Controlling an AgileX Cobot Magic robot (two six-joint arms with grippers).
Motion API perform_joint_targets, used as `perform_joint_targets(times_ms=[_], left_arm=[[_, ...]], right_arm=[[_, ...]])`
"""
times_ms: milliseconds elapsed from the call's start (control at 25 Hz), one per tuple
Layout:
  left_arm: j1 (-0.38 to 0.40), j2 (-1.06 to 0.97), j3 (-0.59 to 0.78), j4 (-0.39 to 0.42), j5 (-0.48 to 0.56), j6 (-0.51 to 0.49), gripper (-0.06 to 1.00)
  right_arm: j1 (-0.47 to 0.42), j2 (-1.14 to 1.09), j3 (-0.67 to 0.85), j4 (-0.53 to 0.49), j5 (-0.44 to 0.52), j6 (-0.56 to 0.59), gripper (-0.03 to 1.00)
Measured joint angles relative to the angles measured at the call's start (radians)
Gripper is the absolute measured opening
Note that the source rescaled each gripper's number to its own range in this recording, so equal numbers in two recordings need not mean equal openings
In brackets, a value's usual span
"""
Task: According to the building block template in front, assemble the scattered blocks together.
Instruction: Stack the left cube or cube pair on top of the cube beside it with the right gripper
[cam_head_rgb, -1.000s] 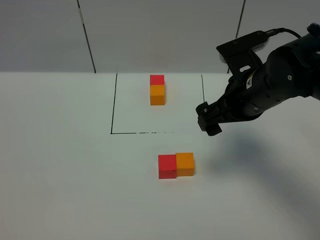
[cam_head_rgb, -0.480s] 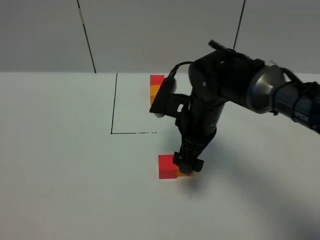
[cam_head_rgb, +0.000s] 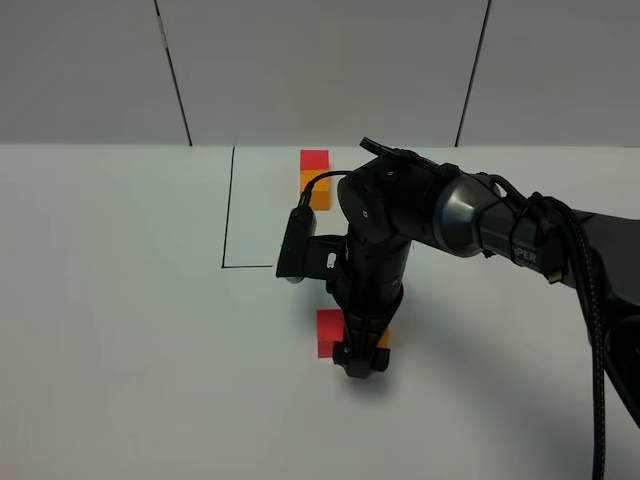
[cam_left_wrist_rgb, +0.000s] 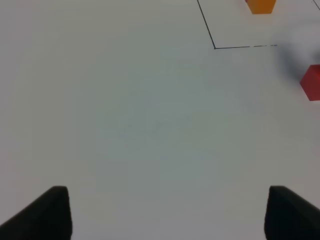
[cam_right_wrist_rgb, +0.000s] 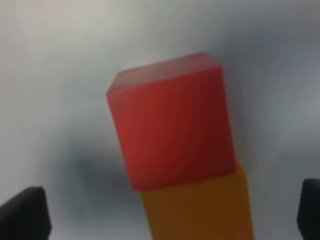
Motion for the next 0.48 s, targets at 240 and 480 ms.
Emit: perform_joint_targets(times_ms=[240,480], left_arm=[[0.000,0.000,0.000,0.000,0.000,0.000,0.65],[0.000,0.000,0.000,0.000,0.000,0.001,0.65]], right_arm=[[0.000,0.020,0.000,-0.021,-0.030,-0.010,1.00],[0.010,0.041,0.000,-0.021,-0.069,-0.043,1.00]])
